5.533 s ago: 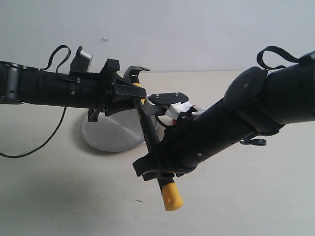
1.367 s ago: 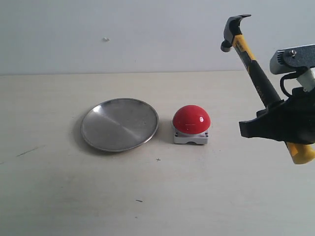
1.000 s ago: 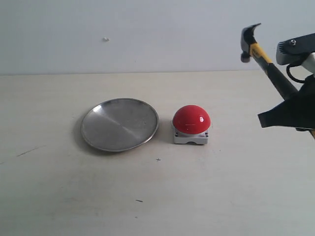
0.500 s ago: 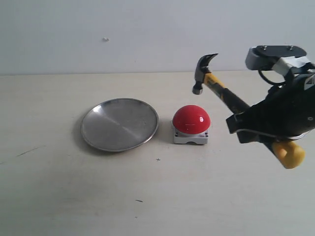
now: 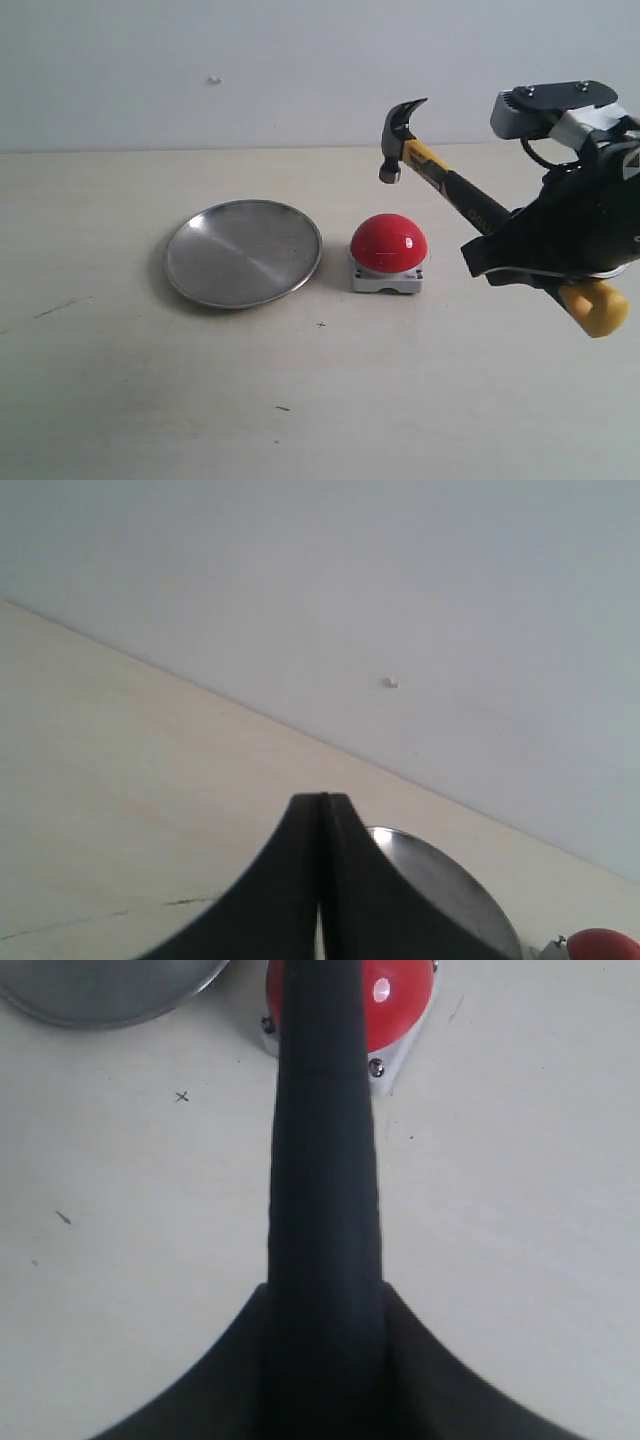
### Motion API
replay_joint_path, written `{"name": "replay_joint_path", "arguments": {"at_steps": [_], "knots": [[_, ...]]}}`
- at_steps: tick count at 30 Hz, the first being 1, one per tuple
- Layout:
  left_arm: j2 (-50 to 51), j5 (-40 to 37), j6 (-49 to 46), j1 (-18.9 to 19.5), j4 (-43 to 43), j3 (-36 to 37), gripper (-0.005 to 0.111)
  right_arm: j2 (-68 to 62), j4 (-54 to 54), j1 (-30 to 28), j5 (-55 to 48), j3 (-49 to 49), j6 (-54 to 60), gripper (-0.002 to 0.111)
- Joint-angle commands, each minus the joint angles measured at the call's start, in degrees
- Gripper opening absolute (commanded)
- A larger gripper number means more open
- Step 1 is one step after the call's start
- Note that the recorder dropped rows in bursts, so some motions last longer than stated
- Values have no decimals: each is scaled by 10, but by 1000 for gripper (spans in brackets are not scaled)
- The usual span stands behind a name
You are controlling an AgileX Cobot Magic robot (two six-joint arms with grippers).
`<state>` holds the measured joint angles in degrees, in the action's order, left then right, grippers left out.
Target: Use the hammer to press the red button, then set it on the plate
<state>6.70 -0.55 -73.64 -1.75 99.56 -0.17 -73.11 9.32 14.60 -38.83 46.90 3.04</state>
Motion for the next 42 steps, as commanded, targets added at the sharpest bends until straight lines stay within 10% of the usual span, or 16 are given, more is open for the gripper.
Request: {"name": "replay_joint_path", "arguments": {"at_steps": [1, 42], "knots": [[-2, -3, 3, 1, 4, 2, 0, 9, -44, 1, -19, 4, 0, 0], [-2, -3, 2, 1, 4, 2, 0, 30, -2, 1, 58, -35, 18, 0]]}}
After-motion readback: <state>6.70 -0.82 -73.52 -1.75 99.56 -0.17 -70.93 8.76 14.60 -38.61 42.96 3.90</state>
